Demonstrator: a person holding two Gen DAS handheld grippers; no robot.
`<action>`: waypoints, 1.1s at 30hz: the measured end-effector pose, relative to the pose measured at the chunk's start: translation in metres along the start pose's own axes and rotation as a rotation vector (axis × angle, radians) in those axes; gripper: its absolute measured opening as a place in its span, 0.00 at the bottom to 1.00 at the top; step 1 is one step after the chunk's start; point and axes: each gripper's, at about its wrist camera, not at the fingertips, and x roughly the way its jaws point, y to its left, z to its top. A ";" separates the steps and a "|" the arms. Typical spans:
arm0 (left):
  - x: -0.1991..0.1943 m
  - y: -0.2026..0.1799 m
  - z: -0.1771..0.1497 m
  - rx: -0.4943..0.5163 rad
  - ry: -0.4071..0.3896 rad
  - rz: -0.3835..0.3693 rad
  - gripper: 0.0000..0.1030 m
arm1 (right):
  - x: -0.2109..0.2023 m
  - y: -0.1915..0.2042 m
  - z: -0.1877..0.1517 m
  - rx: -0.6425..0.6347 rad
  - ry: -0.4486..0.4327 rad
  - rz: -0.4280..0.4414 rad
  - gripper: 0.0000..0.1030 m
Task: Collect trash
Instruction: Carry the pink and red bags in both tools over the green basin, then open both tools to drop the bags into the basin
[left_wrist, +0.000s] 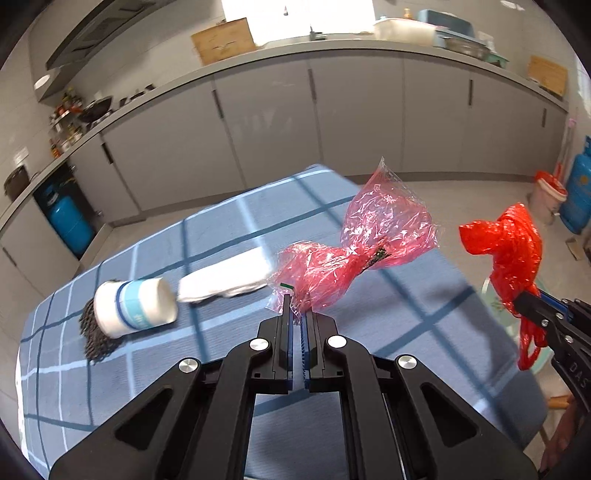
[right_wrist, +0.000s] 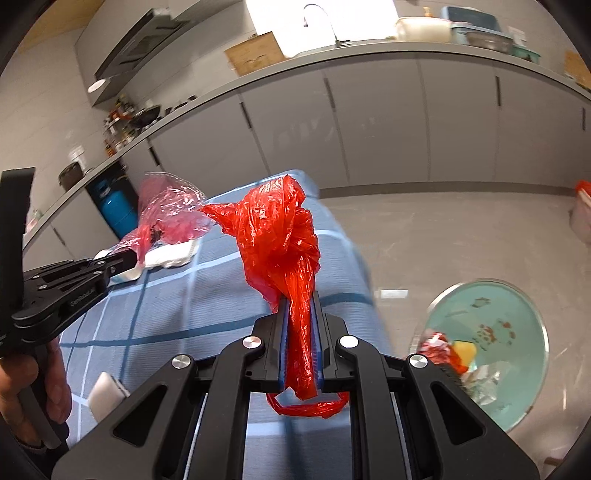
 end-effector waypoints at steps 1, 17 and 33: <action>-0.001 -0.008 0.002 0.009 -0.002 -0.010 0.05 | -0.002 -0.009 0.000 0.010 -0.004 -0.013 0.12; 0.011 -0.157 0.013 0.154 0.023 -0.250 0.05 | -0.015 -0.148 -0.020 0.127 0.039 -0.248 0.12; 0.044 -0.234 -0.011 0.250 0.086 -0.338 0.56 | 0.003 -0.216 -0.049 0.231 0.054 -0.322 0.73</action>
